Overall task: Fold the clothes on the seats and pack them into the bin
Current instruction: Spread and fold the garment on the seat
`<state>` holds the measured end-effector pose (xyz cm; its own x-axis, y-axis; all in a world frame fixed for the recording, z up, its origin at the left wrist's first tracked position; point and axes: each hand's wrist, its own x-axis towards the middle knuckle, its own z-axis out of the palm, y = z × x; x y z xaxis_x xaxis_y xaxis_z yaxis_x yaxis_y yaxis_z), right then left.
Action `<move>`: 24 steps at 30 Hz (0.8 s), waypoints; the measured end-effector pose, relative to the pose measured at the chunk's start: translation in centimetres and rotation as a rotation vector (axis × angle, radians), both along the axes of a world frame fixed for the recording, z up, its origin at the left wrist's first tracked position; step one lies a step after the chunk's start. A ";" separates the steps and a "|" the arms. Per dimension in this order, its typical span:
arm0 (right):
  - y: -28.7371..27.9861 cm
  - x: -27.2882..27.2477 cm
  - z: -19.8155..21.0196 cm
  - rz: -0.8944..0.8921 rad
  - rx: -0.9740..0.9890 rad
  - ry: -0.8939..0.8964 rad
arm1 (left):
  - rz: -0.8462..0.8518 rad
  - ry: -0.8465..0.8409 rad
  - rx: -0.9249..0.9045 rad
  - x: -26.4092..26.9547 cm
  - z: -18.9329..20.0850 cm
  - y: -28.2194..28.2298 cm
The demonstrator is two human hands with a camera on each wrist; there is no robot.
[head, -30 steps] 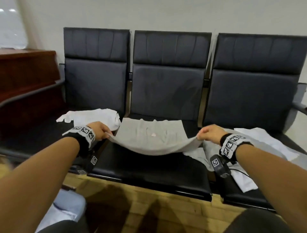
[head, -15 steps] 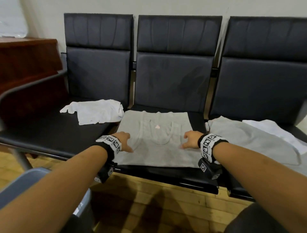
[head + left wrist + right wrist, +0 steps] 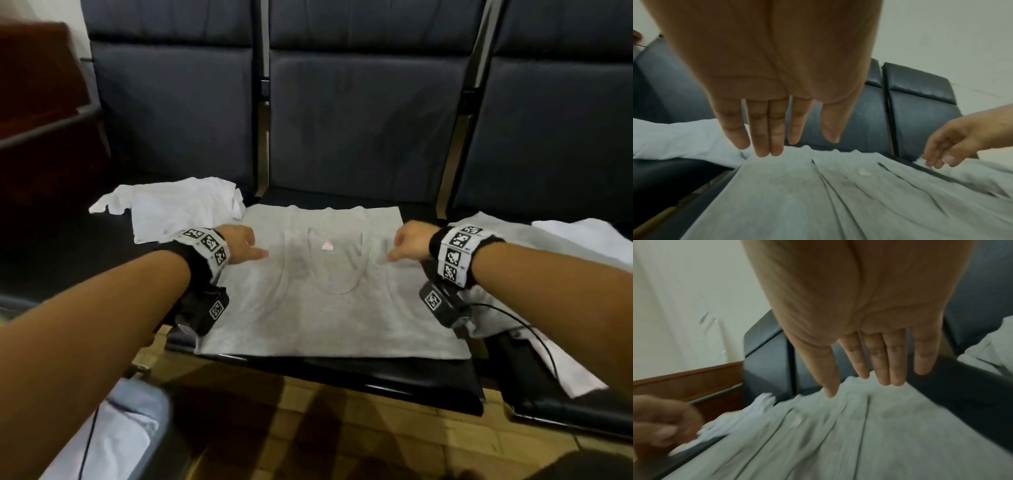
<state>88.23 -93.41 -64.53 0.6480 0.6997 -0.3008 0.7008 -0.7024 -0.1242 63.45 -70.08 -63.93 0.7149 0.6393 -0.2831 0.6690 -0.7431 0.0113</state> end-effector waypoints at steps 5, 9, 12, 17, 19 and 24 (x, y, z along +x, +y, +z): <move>4.7 6.6 -0.1 -0.207 0.163 0.028 | 0.059 -0.070 0.052 5.1 0.7 4.1; 8.3 10.8 -2.1 -0.266 0.206 0.049 | 0.101 -0.105 0.060 9.1 -0.6 7.6; 10.1 13.1 -3.8 -0.260 0.186 0.003 | 0.085 -0.119 0.067 11.6 -2.0 9.9; 12.0 15.7 -4.7 -0.199 0.084 -0.048 | 0.043 -0.033 0.032 14.4 -4.9 12.9; 12.0 16.4 -4.8 -0.198 0.071 -0.033 | 0.021 -0.006 0.085 15.0 -5.4 13.6; 10.9 16.9 -4.6 -0.268 0.144 0.015 | 0.028 -0.012 0.057 15.5 -5.1 14.4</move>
<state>105.17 -82.54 -69.16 0.8116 0.5405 -0.2218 0.4900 -0.8365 -0.2452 78.93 -55.66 -69.07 0.6995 0.6741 -0.2373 0.6899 -0.7235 -0.0219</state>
